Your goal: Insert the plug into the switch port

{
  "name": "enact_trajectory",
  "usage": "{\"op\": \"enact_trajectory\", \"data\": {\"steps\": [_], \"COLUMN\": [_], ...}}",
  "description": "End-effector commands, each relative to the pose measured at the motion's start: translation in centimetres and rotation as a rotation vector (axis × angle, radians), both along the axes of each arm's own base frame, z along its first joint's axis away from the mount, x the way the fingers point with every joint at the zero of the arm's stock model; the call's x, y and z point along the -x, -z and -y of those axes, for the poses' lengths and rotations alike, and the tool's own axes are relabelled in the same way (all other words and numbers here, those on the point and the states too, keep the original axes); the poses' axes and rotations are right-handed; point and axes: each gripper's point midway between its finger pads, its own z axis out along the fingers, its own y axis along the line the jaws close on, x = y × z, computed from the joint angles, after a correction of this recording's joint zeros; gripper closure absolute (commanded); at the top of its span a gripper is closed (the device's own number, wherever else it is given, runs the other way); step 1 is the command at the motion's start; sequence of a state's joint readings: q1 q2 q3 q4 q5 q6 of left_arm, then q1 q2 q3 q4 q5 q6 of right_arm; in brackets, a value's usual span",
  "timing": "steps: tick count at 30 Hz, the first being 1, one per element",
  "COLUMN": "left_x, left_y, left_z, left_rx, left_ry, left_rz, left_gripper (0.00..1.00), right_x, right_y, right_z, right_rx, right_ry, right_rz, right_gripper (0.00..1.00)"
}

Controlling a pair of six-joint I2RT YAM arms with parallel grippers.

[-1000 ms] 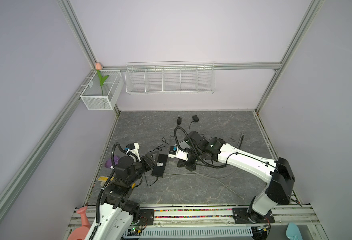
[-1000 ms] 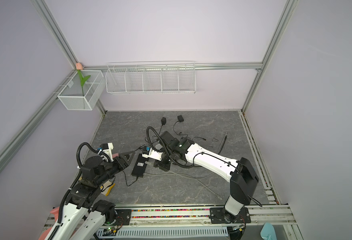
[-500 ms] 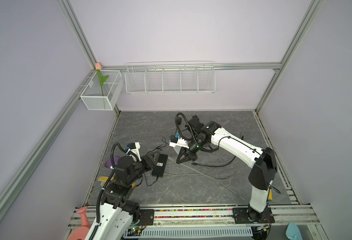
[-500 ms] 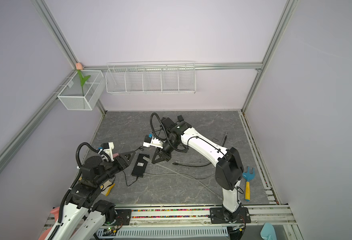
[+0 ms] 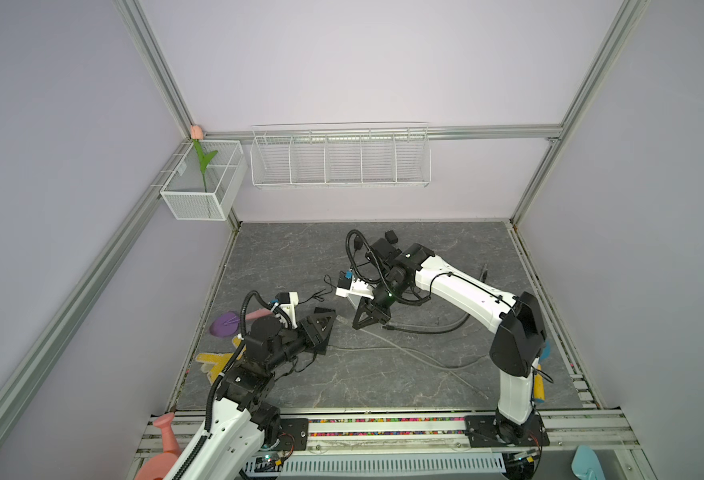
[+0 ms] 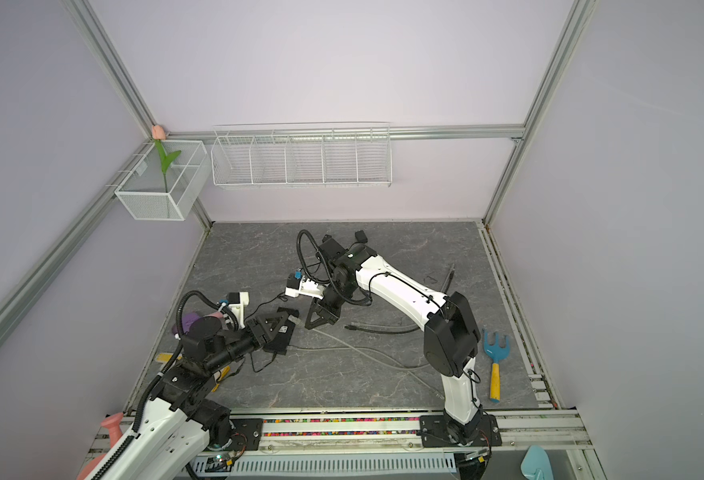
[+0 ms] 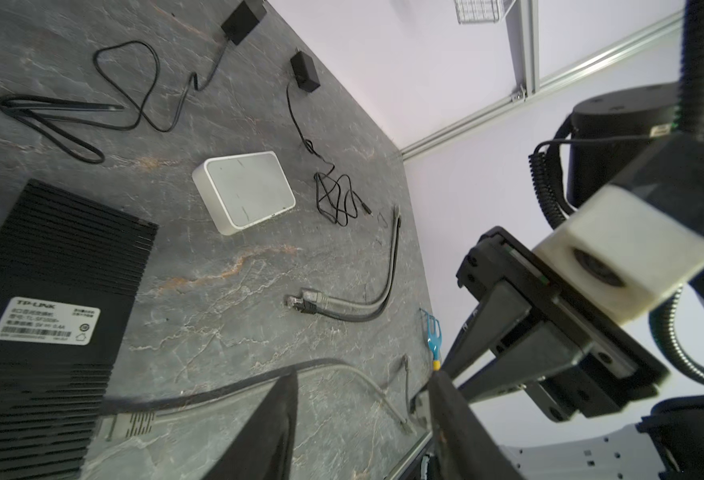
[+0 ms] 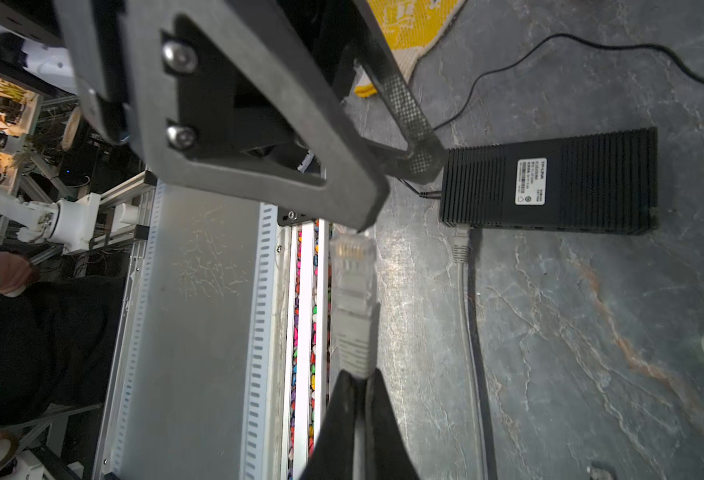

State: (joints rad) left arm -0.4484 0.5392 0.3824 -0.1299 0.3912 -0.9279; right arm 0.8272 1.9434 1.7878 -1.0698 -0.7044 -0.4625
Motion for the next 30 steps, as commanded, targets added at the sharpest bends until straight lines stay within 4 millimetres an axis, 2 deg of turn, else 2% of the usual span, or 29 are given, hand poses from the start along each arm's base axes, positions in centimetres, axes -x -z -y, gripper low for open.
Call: {"op": "enact_trajectory", "data": {"steps": [1,8,19,25,26,27,28,30], "left_x": [-0.2,-0.5,-0.3,-0.4,-0.4,-0.4,-0.4,-0.5], "left_y": [-1.0,0.1,0.7,1.4,1.4,1.6,1.6,1.6], "left_z": [0.6,0.9,1.0,0.7,0.6,0.6,0.5,0.3], "left_rx": [0.073,0.088,0.083,0.069,0.067,0.065,0.065,0.068], "left_ry": [0.005,0.003,0.001,-0.017,-0.022,-0.025,-0.033,-0.044], "left_rz": [0.024,-0.002,-0.021,-0.031,-0.032,-0.036,-0.037,-0.037], "left_gripper": [0.51,0.59,1.0,1.0,1.0,1.0,1.0,1.0], "right_x": [-0.3,0.1,-0.9,-1.1,-1.2,-1.2,-1.4,-1.4], "right_y": [0.9,1.5,1.1,1.0,0.9,0.8,0.6,0.4], "right_z": [-1.0,-1.5,-2.2,-2.8,-2.8,-2.7,-2.6,-2.2], "right_rx": [0.032,0.059,0.053,0.049,0.048,0.046,0.042,0.033], "right_ry": [0.004,-0.005,0.036,0.063,0.07,0.077,0.086,0.1], "right_rz": [0.048,0.076,0.151,0.249,0.259,0.269,0.281,0.309], "right_gripper": [0.93,0.93,0.93,0.91,0.87,0.78,0.65,0.55]}}
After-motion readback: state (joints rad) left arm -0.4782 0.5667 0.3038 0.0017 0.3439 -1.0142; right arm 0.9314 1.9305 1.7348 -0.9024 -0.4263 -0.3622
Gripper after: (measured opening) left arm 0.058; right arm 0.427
